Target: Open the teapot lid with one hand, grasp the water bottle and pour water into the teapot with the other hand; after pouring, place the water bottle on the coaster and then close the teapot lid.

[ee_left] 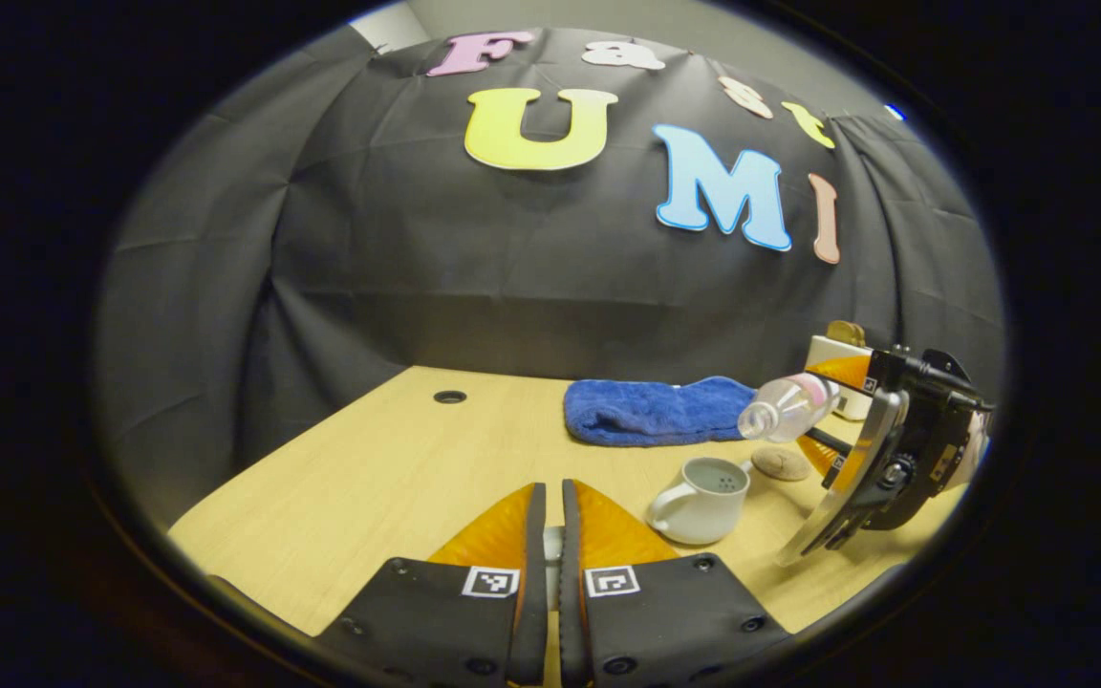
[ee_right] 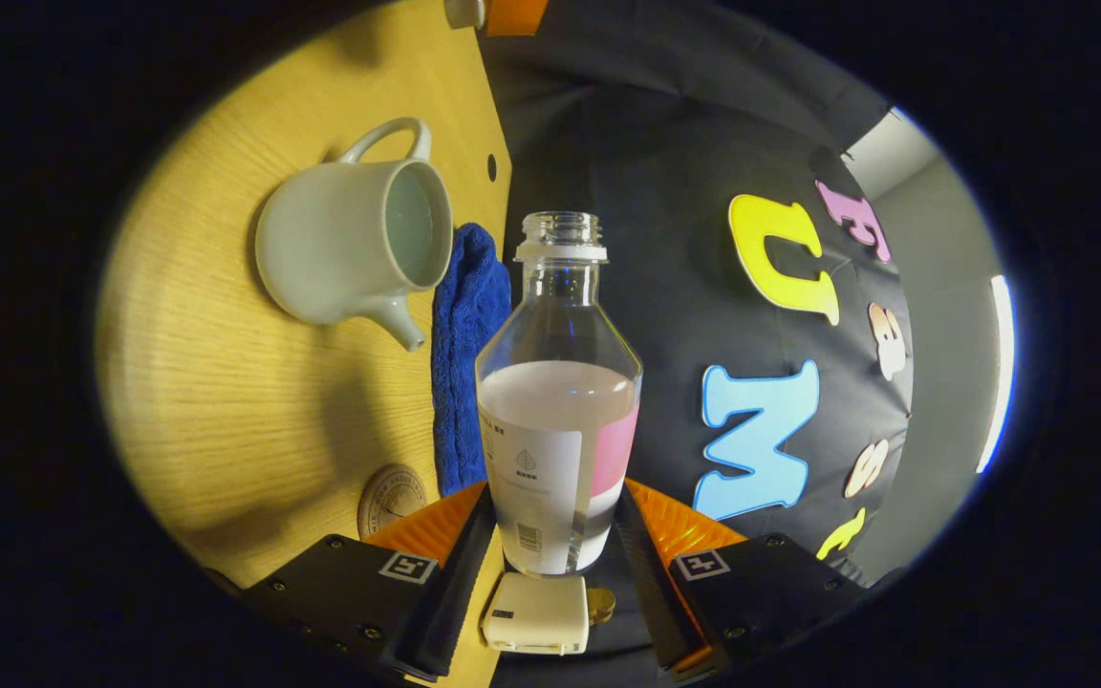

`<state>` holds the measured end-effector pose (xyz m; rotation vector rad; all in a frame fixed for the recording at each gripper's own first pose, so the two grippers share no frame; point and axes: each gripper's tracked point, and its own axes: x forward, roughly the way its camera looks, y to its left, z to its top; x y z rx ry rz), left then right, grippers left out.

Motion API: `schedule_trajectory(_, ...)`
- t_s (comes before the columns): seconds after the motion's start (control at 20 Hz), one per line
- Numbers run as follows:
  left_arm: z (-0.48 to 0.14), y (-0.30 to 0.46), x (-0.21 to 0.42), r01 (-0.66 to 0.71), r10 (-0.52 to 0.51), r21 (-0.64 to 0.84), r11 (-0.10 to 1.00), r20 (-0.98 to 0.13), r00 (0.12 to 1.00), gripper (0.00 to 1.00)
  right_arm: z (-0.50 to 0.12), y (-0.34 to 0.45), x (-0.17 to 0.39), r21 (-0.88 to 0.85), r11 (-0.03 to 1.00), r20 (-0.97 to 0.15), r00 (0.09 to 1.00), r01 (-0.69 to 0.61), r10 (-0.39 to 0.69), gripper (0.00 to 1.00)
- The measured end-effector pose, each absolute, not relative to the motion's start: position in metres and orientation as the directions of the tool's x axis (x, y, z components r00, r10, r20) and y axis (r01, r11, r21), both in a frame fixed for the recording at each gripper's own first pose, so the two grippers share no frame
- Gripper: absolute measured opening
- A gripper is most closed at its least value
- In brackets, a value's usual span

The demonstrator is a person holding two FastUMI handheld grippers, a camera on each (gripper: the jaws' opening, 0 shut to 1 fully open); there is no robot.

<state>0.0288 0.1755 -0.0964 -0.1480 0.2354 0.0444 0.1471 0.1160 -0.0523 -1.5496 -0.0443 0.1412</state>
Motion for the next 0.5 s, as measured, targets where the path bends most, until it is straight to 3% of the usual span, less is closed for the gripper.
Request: schedule_trajectory(0.5, -0.1019, 0.1737, 0.0280, -0.056, 0.019, -0.141, 0.988, -0.249, 0.968, 0.12, -0.0449, 0.1151, 0.1522, -0.988, -0.157, -0.016, 0.986, 0.010, 0.163, 0.75)
